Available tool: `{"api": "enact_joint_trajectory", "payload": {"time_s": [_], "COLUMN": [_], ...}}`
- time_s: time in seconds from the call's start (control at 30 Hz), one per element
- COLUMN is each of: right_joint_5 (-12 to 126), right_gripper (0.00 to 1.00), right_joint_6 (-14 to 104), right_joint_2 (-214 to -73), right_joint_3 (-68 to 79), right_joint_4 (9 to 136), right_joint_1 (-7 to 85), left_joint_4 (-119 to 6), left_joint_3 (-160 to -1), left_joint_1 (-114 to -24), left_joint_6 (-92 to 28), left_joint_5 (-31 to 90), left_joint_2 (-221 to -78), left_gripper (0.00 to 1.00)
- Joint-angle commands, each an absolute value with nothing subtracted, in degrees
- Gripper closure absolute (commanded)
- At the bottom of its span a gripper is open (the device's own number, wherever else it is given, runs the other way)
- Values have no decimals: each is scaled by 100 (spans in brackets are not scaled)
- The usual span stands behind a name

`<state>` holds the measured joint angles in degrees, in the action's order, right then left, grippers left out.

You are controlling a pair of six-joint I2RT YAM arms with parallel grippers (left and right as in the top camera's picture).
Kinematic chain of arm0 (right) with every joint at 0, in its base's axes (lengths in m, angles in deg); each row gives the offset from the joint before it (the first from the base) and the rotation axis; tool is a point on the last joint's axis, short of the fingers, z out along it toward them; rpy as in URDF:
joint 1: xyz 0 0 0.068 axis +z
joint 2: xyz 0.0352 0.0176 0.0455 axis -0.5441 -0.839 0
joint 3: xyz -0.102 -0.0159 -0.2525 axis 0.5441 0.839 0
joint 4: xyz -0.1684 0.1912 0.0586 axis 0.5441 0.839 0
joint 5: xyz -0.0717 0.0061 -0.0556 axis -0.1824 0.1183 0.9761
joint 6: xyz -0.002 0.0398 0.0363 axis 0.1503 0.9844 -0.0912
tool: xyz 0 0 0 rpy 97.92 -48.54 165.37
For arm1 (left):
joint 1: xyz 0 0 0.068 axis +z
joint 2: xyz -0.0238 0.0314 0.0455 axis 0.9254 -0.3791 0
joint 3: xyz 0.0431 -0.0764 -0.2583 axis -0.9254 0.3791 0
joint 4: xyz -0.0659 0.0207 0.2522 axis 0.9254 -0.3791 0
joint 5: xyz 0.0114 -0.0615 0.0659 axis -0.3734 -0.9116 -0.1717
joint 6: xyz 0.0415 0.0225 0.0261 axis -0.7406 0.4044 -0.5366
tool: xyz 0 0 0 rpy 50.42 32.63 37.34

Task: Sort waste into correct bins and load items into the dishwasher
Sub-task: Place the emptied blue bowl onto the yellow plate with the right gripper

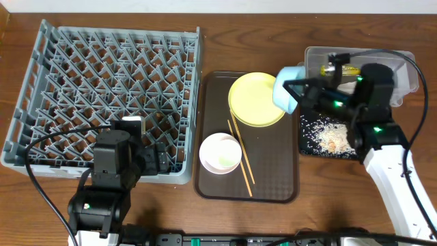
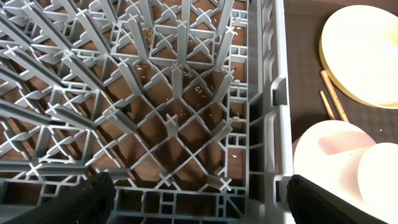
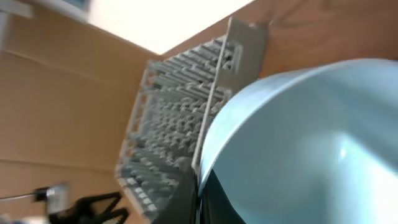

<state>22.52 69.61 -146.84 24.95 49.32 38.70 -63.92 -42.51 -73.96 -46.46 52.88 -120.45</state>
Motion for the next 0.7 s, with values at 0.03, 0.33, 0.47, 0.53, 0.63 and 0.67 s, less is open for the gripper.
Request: {"api": "enact_joint_trajectory", "payload": {"time_s": [0.03, 0.33, 0.47, 0.53, 0.63, 0.67], "right_joint_5": [4178, 5023, 5528, 6038, 6394, 6390], "right_gripper": [99, 99, 99, 99, 99, 99], "right_joint_6": [5685, 3881, 3363, 3250, 2981, 2968], "right_joint_2": [-14804, -16424, -16990, -17373, -17794, -17893], "right_joint_3": [1761, 1003, 1003, 1003, 1003, 1003], "right_joint_4": [5651, 6140, 6123, 6129, 6215, 6254], "right_joint_1": [4515, 5737, 6058, 6248, 6412, 6429], "left_joint_4": [-6390, -6385, -6388, -6390, -6392, -6390], "left_joint_3": [-4397, -4395, -4390, -4390, -4390, -4390], "left_joint_1": [-7429, -7429, -7429, -7429, -7429, -7429], "left_joint_6": [-4574, -4576, -4574, -4574, -4574, -4576], "left_joint_5": [5316, 5318, 5316, 5318, 5318, 5318], "left_joint_2": [-12047, -12047, -12073, -12073, -12073, -12073], "left_gripper": [9, 9, 9, 9, 9, 9]}}
